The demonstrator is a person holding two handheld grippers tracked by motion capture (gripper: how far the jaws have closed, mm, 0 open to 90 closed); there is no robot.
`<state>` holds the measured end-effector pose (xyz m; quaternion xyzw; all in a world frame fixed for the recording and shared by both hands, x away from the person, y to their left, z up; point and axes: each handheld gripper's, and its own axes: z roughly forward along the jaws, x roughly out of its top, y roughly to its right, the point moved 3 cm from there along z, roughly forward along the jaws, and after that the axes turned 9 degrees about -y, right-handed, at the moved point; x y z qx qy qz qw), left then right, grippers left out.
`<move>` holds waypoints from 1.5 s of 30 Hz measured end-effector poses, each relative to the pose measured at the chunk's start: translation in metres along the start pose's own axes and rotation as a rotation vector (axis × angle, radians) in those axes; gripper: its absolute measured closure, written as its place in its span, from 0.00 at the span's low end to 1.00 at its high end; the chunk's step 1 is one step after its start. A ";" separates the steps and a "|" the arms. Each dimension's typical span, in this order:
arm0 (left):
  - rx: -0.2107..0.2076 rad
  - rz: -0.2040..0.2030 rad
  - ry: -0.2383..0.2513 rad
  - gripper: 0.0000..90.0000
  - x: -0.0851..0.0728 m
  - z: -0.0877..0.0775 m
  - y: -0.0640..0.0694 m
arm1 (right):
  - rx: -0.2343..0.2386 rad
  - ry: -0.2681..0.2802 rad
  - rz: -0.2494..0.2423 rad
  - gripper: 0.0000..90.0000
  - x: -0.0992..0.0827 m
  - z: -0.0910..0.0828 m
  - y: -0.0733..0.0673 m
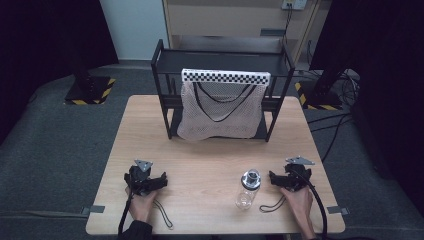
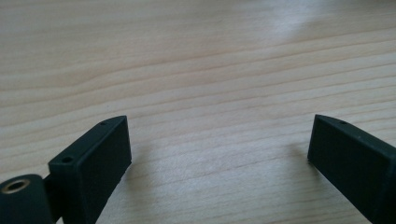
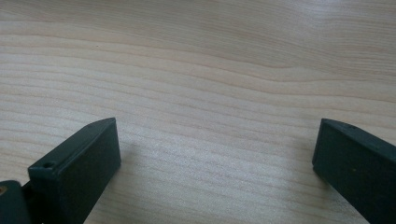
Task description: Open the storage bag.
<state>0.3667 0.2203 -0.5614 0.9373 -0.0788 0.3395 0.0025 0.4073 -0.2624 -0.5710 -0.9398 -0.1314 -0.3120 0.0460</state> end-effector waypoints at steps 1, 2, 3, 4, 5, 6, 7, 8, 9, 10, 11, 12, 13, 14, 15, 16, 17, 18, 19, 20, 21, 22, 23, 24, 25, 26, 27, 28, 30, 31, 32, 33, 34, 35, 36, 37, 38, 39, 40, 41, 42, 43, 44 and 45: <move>-0.001 0.007 0.012 0.07 0.001 -0.002 0.001 | 0.000 0.000 0.000 0.01 0.000 0.000 0.000; -0.005 0.012 0.036 0.07 0.002 -0.004 0.003 | 0.000 0.000 0.000 0.01 0.000 0.000 0.000; -0.007 0.020 0.062 0.07 0.003 -0.007 0.004 | 0.000 0.000 -0.001 0.01 0.000 0.000 0.000; -0.007 0.025 0.091 0.08 0.004 -0.011 0.006 | 0.000 0.000 0.000 0.01 0.000 0.000 0.000; -0.011 0.033 0.123 0.08 0.005 -0.014 0.007 | 0.000 0.000 -0.001 0.01 0.000 0.000 0.000; -0.007 0.041 0.153 0.08 0.006 -0.018 0.009 | 0.000 0.000 -0.001 0.01 0.000 0.000 0.000; -0.005 0.047 0.179 0.08 0.006 -0.021 0.010 | 0.000 0.000 0.000 0.01 0.000 0.000 0.000; -0.005 0.063 0.225 0.08 0.007 -0.026 0.011 | 0.000 0.000 0.000 0.01 0.000 0.000 0.000; 0.008 0.073 0.256 0.10 0.008 -0.030 0.013 | 0.000 0.000 0.000 0.01 0.000 0.000 0.000; 0.023 0.091 0.287 0.10 0.009 -0.034 0.014 | 0.000 0.000 -0.001 0.01 0.000 0.000 0.000; 0.023 0.091 0.287 0.10 0.009 -0.034 0.014 | 0.000 0.000 -0.001 0.01 0.000 0.000 0.000; 0.040 0.116 0.312 0.10 0.011 -0.039 0.017 | 0.000 0.000 0.000 0.01 0.000 0.000 0.000; 0.043 0.125 0.326 0.09 0.012 -0.042 0.018 | 0.000 0.000 0.000 0.01 0.000 0.000 0.000; 0.049 0.136 0.337 0.10 0.013 -0.044 0.020 | 0.000 0.000 -0.001 0.01 0.000 0.000 0.000; 0.054 0.145 0.345 0.09 0.013 -0.046 0.021 | 0.000 0.000 -0.001 0.01 0.000 0.000 0.000; 0.053 0.154 0.352 0.09 0.014 -0.048 0.022 | -0.001 0.000 -0.001 0.01 0.000 0.000 0.000; 0.051 0.162 0.358 0.09 0.015 -0.049 0.024 | 0.000 0.000 0.000 0.01 0.000 0.000 0.000; 0.052 0.168 0.364 0.09 0.016 -0.051 0.025 | 0.000 0.000 0.000 0.01 0.000 0.000 0.000; 0.055 0.180 0.373 0.09 0.017 -0.052 0.026 | -0.001 0.000 -0.001 0.01 0.000 0.000 0.000; 0.064 0.193 0.380 0.09 0.017 -0.054 0.028 | -0.001 0.000 -0.001 0.01 0.000 0.000 0.000; 0.085 0.207 0.377 0.10 0.018 -0.055 0.029 | -0.001 0.000 -0.001 0.01 0.000 0.000 0.000; 0.105 0.224 0.376 0.08 0.019 -0.056 0.031 | -0.002 0.000 -0.001 0.01 0.000 0.000 0.000; 0.126 0.247 0.374 0.07 0.020 -0.057 0.033 | -0.002 0.000 -0.001 0.01 0.000 0.000 0.000; 0.145 0.265 0.378 0.07 0.020 -0.057 0.035 | -0.002 0.000 -0.001 0.01 0.000 0.000 0.000; 0.158 0.281 0.386 0.07 0.020 -0.058 0.037 | -0.001 0.000 -0.001 0.01 0.000 0.000 0.000; 0.164 0.295 0.392 0.08 0.021 -0.060 0.038 | -0.002 0.000 -0.001 0.01 0.000 0.000 0.000; 0.161 0.302 0.400 0.08 0.021 -0.061 0.041 | -0.002 0.000 -0.001 0.01 0.000 0.000 0.000; 0.161 0.311 0.399 0.09 0.022 -0.063 0.043 | -0.002 0.000 -0.001 0.01 0.000 0.000 0.000; 0.165 0.333 0.394 0.08 0.024 -0.065 0.047 | -0.002 0.000 -0.001 0.01 0.000 0.000 0.000; 0.165 0.346 0.395 0.08 0.025 -0.067 0.050 | -0.002 0.000 -0.001 0.01 0.000 0.000 0.000; 0.160 0.357 0.394 0.07 0.026 -0.068 0.053 | -0.002 0.000 -0.001 0.01 0.000 0.000 0.000; 0.142 0.362 0.397 0.05 0.027 -0.069 0.055 | -0.002 0.000 -0.001 0.01 0.000 0.000 0.000; 0.111 0.363 0.396 0.03 0.027 -0.069 0.057 | -0.002 0.000 -0.001 0.01 0.000 0.000 0.000; 0.080 0.359 0.391 0.01 0.028 -0.069 0.059 | -0.002 0.000 -0.001 0.01 0.000 0.000 0.000; 0.060 0.348 0.392 0.00 0.029 -0.069 0.061 | -0.002 0.000 -0.001 0.01 0.000 0.000 0.000; 0.046 0.336 0.398 0.00 0.029 -0.070 0.063 | -0.002 0.000 -0.001 0.01 0.000 0.000 0.000; 0.026 0.332 0.400 0.00 0.030 -0.070 0.064 | -0.002 0.000 -0.001 0.01 0.000 0.000 0.000; 0.011 0.332 0.404 0.00 0.030 -0.071 0.065 | -0.002 0.000 -0.001 0.01 0.000 0.000 0.000; 0.008 0.342 0.412 0.00 0.031 -0.073 0.066 | -0.002 0.000 -0.001 0.01 0.000 0.000 0.000; 0.014 0.353 0.418 0.00 0.032 -0.074 0.068 | -0.002 0.000 -0.001 0.01 0.000 0.000 0.000; 0.022 0.363 0.423 0.01 0.032 -0.076 0.069 | -0.003 0.000 -0.001 0.01 0.000 0.000 0.000; 0.024 0.368 0.430 0.01 0.034 -0.077 0.070 | -0.004 0.000 -0.001 0.01 0.000 0.000 0.000; 0.024 0.374 0.434 0.02 0.035 -0.078 0.071 | -0.004 0.000 -0.001 0.01 0.000 0.000 0.000; 0.028 0.379 0.437 0.02 0.036 -0.079 0.072 | -0.004 0.000 0.000 0.01 0.000 0.000 0.000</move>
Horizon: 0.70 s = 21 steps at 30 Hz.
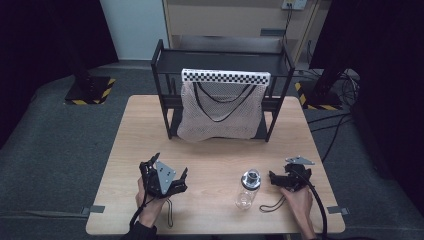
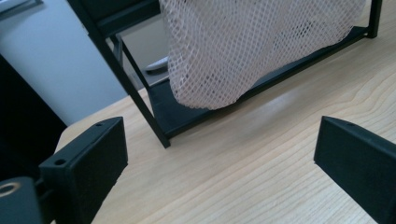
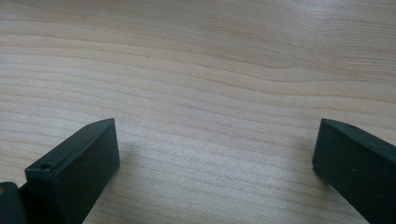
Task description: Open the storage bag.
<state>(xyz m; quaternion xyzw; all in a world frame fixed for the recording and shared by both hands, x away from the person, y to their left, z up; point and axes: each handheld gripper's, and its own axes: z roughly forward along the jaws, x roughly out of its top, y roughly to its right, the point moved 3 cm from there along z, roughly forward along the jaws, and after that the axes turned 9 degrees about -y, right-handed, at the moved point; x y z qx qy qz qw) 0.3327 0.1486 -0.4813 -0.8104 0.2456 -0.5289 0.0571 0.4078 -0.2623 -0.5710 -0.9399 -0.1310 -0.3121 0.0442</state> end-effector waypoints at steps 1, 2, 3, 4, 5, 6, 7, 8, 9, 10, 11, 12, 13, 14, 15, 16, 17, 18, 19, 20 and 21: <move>-0.001 0.003 0.001 0.03 0.001 -0.001 0.000 | 0.000 0.000 0.000 0.01 0.000 0.000 0.000; -0.003 0.007 0.005 0.03 0.002 -0.001 0.000 | 0.001 0.000 0.000 0.01 0.000 0.000 0.000; -0.001 0.009 0.007 0.03 0.003 -0.001 0.000 | 0.001 0.000 -0.001 0.00 0.000 0.000 0.000; -0.003 0.008 0.007 0.03 0.004 -0.001 0.000 | 0.001 0.000 0.000 0.00 0.000 0.000 0.000; -0.007 0.007 0.010 0.04 0.006 0.000 -0.001 | 0.001 0.000 -0.001 0.00 0.000 0.000 0.000; -0.008 0.006 0.014 0.04 0.008 0.000 -0.002 | 0.001 0.000 -0.001 0.00 0.000 0.000 0.000; -0.006 0.010 0.018 0.04 0.010 0.001 -0.003 | 0.001 0.000 0.000 0.00 0.000 0.000 0.000; -0.004 0.011 0.026 0.04 0.012 0.001 -0.003 | 0.001 0.000 0.000 0.00 0.000 0.000 0.000; -0.003 0.013 0.033 0.04 0.015 0.002 -0.004 | 0.001 0.000 -0.001 0.00 0.000 0.000 0.000; -0.003 0.020 0.039 0.05 0.017 0.004 -0.004 | 0.001 0.000 -0.001 0.01 0.000 0.000 0.000; -0.006 0.029 0.042 0.05 0.019 0.005 -0.004 | 0.001 0.000 0.000 0.00 0.000 0.000 0.000; -0.009 0.037 0.037 0.05 0.021 0.007 -0.004 | 0.001 0.000 -0.001 0.00 0.000 0.000 0.000; -0.008 0.046 0.034 0.05 0.023 0.008 -0.005 | 0.001 -0.001 0.000 0.01 0.000 0.000 0.000; -0.006 0.056 0.034 0.05 0.026 0.010 -0.005 | 0.001 0.000 0.000 0.01 0.000 0.000 0.000; -0.003 0.063 0.034 0.05 0.028 0.011 -0.006 | 0.001 0.000 0.000 0.00 0.000 0.000 0.000; 0.000 0.069 0.037 0.05 0.030 0.012 -0.006 | 0.001 -0.001 0.000 0.00 0.000 0.000 0.000; 0.000 0.073 0.038 0.05 0.033 0.013 -0.007 | 0.001 -0.001 0.000 0.01 0.000 0.000 0.000; 0.000 0.076 0.038 0.05 0.035 0.014 -0.008 | 0.001 -0.001 -0.001 0.00 0.000 0.000 0.000; 0.000 0.079 0.038 0.06 0.038 0.015 -0.009 | 0.001 0.000 0.000 0.00 0.000 0.000 0.000; 0.000 0.083 0.041 0.06 0.041 0.016 -0.009 | 0.001 0.000 -0.001 0.00 0.000 0.000 0.000; -0.001 0.088 0.044 0.06 0.043 0.017 -0.009 | 0.001 0.000 -0.001 0.01 0.000 0.000 0.000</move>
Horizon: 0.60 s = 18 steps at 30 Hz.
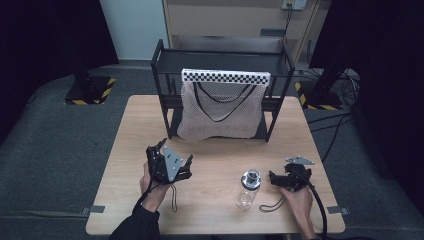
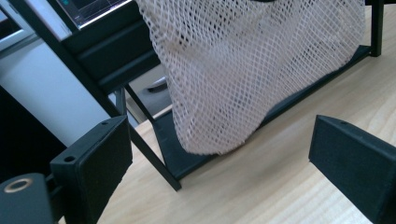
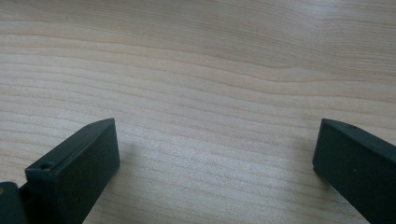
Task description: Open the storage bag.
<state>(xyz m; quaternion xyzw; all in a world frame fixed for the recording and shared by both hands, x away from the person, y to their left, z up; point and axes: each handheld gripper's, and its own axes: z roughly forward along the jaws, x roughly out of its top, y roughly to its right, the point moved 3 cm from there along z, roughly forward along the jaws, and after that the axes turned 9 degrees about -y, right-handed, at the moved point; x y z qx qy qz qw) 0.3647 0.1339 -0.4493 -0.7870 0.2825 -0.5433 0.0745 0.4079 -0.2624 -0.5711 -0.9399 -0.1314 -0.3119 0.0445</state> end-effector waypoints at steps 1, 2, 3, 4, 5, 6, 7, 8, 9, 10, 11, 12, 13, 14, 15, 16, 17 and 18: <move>-0.003 0.004 0.000 0.07 0.003 0.001 0.000 | 0.000 0.000 0.000 0.00 0.000 0.000 0.000; -0.005 0.013 0.001 0.07 0.006 0.002 -0.001 | 0.000 0.000 0.000 0.00 0.000 0.000 0.000; -0.006 0.022 0.003 0.07 0.009 0.003 -0.001 | 0.000 0.000 0.000 0.00 0.000 0.000 0.000; -0.006 0.031 0.003 0.08 0.012 0.004 -0.001 | 0.000 0.000 0.000 0.01 0.000 0.000 0.000; -0.006 0.038 0.002 0.08 0.014 0.005 -0.001 | 0.000 0.000 0.000 0.00 0.000 0.000 0.000; -0.006 0.046 -0.001 0.08 0.017 0.006 -0.001 | 0.000 0.000 0.001 0.01 0.000 0.000 0.000; -0.007 0.054 0.003 0.08 0.020 0.007 -0.001 | 0.000 0.000 0.000 0.00 0.000 0.000 0.000; -0.006 0.060 0.004 0.08 0.022 0.007 -0.001 | 0.000 0.000 0.001 0.01 0.000 0.000 0.000; -0.005 0.068 0.007 0.08 0.024 0.008 -0.001 | 0.000 0.000 0.000 0.00 0.000 0.000 0.000; -0.003 0.075 0.008 0.08 0.026 0.009 -0.001 | 0.000 0.000 0.001 0.00 0.000 0.000 0.000; -0.001 0.081 0.011 0.08 0.028 0.009 0.000 | 0.000 0.000 0.001 0.00 0.000 0.000 0.000; -0.001 0.088 0.013 0.08 0.031 0.010 0.000 | 0.000 0.000 0.000 0.01 0.000 0.000 0.000; 0.002 0.098 0.016 0.08 0.033 0.011 0.000 | 0.000 0.000 0.000 0.01 0.000 0.000 0.000; 0.003 0.107 0.017 0.09 0.035 0.012 0.000 | 0.000 0.000 0.000 0.00 0.000 0.000 0.000; 0.003 0.119 0.015 0.09 0.038 0.013 -0.001 | 0.000 0.000 0.000 0.00 0.000 0.000 0.000; 0.007 0.134 0.015 0.10 0.040 0.014 -0.001 | 0.000 0.000 0.000 0.00 0.000 0.000 0.000; 0.014 0.146 0.019 0.10 0.043 0.014 -0.001 | 0.000 0.000 0.000 0.01 0.000 0.000 0.000; 0.018 0.158 0.022 0.10 0.045 0.015 -0.001 | 0.000 0.000 0.000 0.00 0.000 0.000 0.000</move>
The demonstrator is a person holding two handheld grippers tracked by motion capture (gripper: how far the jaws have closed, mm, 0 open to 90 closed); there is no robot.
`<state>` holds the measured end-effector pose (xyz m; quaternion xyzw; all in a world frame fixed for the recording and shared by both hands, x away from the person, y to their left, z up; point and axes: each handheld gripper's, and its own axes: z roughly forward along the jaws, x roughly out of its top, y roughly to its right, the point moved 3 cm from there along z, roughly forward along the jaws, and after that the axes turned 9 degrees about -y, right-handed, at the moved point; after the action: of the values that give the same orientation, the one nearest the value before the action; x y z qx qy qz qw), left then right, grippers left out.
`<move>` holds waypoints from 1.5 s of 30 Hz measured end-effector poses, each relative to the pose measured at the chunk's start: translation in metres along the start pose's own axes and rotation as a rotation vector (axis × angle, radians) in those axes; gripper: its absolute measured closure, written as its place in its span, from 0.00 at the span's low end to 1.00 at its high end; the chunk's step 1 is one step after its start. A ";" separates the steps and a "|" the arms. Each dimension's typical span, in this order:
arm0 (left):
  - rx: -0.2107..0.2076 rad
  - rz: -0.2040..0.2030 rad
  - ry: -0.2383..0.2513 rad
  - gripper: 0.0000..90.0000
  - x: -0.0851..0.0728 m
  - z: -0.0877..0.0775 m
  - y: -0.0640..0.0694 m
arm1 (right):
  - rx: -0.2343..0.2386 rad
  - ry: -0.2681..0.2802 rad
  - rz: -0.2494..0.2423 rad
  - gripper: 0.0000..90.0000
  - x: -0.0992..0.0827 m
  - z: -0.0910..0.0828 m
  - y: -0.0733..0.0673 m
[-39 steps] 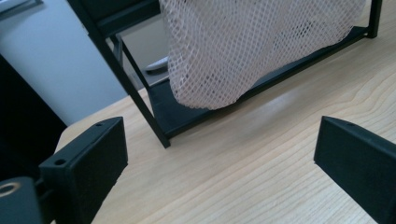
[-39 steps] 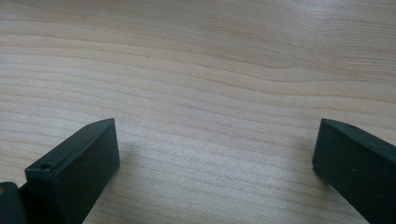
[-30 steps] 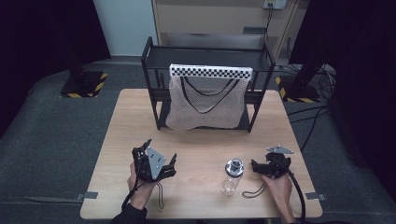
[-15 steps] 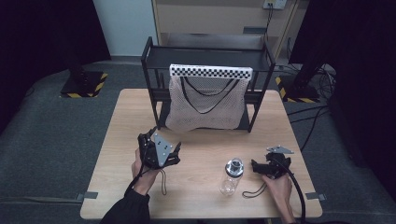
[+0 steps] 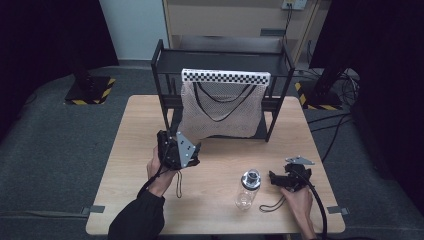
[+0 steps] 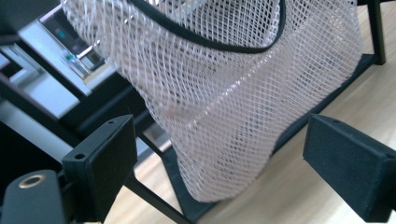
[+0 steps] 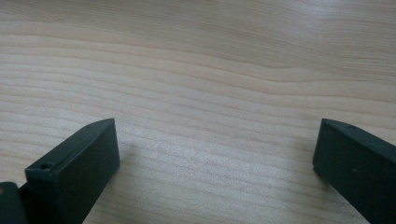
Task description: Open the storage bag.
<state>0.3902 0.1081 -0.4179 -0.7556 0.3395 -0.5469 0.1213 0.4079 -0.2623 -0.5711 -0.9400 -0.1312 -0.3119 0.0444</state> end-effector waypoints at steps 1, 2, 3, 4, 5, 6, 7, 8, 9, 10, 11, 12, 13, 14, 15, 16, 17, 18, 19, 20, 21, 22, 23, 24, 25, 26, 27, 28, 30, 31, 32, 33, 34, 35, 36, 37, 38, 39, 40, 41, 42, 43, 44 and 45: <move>0.004 0.014 0.002 0.11 0.003 0.001 -0.001 | 0.000 0.000 0.000 0.01 0.000 0.000 0.000; 0.009 0.031 0.005 0.11 0.005 0.002 -0.001 | 0.000 0.000 0.000 0.01 0.000 0.000 0.000; 0.014 0.057 0.013 0.11 0.007 0.003 -0.001 | 0.000 0.000 0.000 0.00 0.000 0.000 0.000; 0.023 0.082 0.017 0.12 0.010 0.004 0.000 | 0.000 0.000 0.000 0.01 0.000 0.000 0.000; 0.028 0.104 0.013 0.13 0.012 0.004 0.000 | 0.000 0.000 0.000 0.00 0.000 0.000 0.000; 0.028 0.118 0.009 0.14 0.014 0.006 0.001 | 0.000 0.000 0.000 0.00 0.000 0.000 0.000; 0.025 0.136 0.010 0.14 0.016 0.007 0.002 | 0.000 0.000 0.000 0.01 0.000 0.000 0.000; 0.018 0.155 0.018 0.15 0.017 0.009 0.004 | 0.000 0.000 0.000 0.01 0.000 0.000 0.000; 0.020 0.177 0.019 0.16 0.018 0.010 0.006 | 0.000 0.000 0.000 0.01 0.000 0.000 0.000; 0.021 0.199 0.022 0.16 0.019 0.012 0.008 | 0.000 0.000 0.000 0.01 0.000 0.000 0.000; 0.015 0.225 0.018 0.17 0.020 0.014 0.011 | 0.000 0.000 0.000 0.01 0.000 0.000 0.000; 0.015 0.238 0.016 0.18 0.020 0.016 0.013 | 0.000 0.000 0.000 0.01 0.000 0.000 0.000; 0.012 0.250 0.008 0.18 0.021 0.018 0.015 | 0.000 0.000 0.000 0.01 0.000 0.000 0.000; 0.004 0.256 0.005 0.18 0.022 0.020 0.017 | 0.000 0.000 0.000 0.01 0.000 0.000 0.000; -0.003 0.259 0.003 0.18 0.023 0.022 0.018 | 0.000 0.000 0.000 0.01 0.000 0.000 0.000; -0.002 0.269 -0.005 0.19 0.024 0.023 0.019 | 0.000 0.000 0.000 0.01 0.000 0.000 0.000; 0.002 0.282 -0.003 0.19 0.025 0.025 0.020 | -0.001 0.000 0.000 0.00 0.000 0.000 0.000; 0.003 0.290 -0.003 0.19 0.027 0.026 0.021 | -0.001 0.000 0.000 0.01 0.000 0.000 0.000; 0.003 0.296 0.000 0.20 0.029 0.026 0.021 | -0.001 0.000 0.000 0.01 0.000 0.000 0.000; -0.001 0.296 0.009 0.20 0.031 0.027 0.021 | -0.001 0.000 0.000 0.00 0.000 0.000 0.000; -0.009 0.294 0.013 0.21 0.033 0.028 0.022 | -0.001 0.000 0.000 0.01 0.000 0.000 0.000; -0.021 0.297 0.016 0.21 0.036 0.029 0.022 | -0.001 0.000 0.000 0.01 0.000 0.000 0.000; -0.024 0.300 0.017 0.22 0.038 0.030 0.022 | -0.001 0.000 0.000 0.01 0.000 0.000 0.000; -0.021 0.308 0.014 0.22 0.041 0.031 0.022 | -0.001 0.000 0.000 0.01 0.000 0.000 0.000; -0.020 0.319 0.016 0.22 0.043 0.032 0.022 | -0.001 0.000 0.000 0.01 0.000 0.000 0.000; -0.019 0.326 0.015 0.21 0.046 0.033 0.022 | -0.001 0.000 0.000 0.01 0.000 0.000 0.000; -0.017 0.332 0.015 0.21 0.048 0.035 0.022 | -0.001 0.000 0.000 0.01 0.000 0.000 0.000; -0.018 0.340 0.014 0.22 0.051 0.036 0.022 | -0.001 0.000 0.000 0.01 0.000 0.000 0.000; -0.011 0.359 0.008 0.22 0.055 0.039 0.022 | -0.001 0.000 0.000 0.01 0.000 0.000 0.000; -0.012 0.367 0.007 0.22 0.057 0.041 0.023 | -0.001 0.000 0.000 0.01 0.000 0.000 0.000; -0.015 0.369 0.007 0.22 0.058 0.042 0.023 | -0.001 0.000 0.000 0.01 0.000 0.000 0.000; -0.020 0.366 0.009 0.22 0.060 0.043 0.023 | -0.001 0.000 0.000 0.01 0.000 0.000 0.000; -0.021 0.366 0.009 0.22 0.061 0.044 0.023 | -0.001 0.000 0.000 0.01 0.000 0.000 0.000; -0.018 0.370 0.012 0.22 0.062 0.045 0.024 | -0.001 0.000 0.000 0.01 0.000 0.000 0.000; -0.018 0.374 0.017 0.22 0.063 0.046 0.024 | -0.001 0.000 0.000 0.01 0.000 0.000 0.000; -0.020 0.378 0.020 0.22 0.063 0.047 0.024 | -0.001 0.000 0.000 0.01 0.000 0.000 0.000; -0.018 0.379 0.017 0.23 0.063 0.048 0.025 | -0.001 0.000 -0.001 0.01 0.000 0.000 0.000; -0.016 0.384 0.014 0.23 0.063 0.050 0.025 | -0.002 0.000 0.000 0.01 0.000 0.000 0.000; -0.013 0.395 0.008 0.23 0.063 0.052 0.025 | -0.002 0.000 0.000 0.01 0.000 0.000 0.000; -0.010 0.405 0.002 0.23 0.064 0.054 0.025 | -0.002 0.000 0.000 0.01 0.000 0.000 0.000; -0.007 0.414 -0.002 0.24 0.064 0.056 0.025 | -0.001 0.000 0.000 0.01 0.000 0.000 0.000; 0.000 0.421 -0.005 0.24 0.065 0.057 0.026 | -0.002 0.000 0.000 0.01 0.000 0.000 0.000; 0.000 0.423 -0.005 0.24 0.066 0.059 0.026 | -0.002 0.000 0.000 0.01 0.000 0.000 0.000; 0.001 0.425 -0.005 0.24 0.067 0.060 0.026 | -0.001 0.000 0.000 0.01 0.000 0.000 0.000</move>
<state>0.4466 0.0339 -0.4047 -0.6682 0.4907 -0.5074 0.2351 0.4078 -0.2623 -0.5711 -0.9400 -0.1308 -0.3120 0.0438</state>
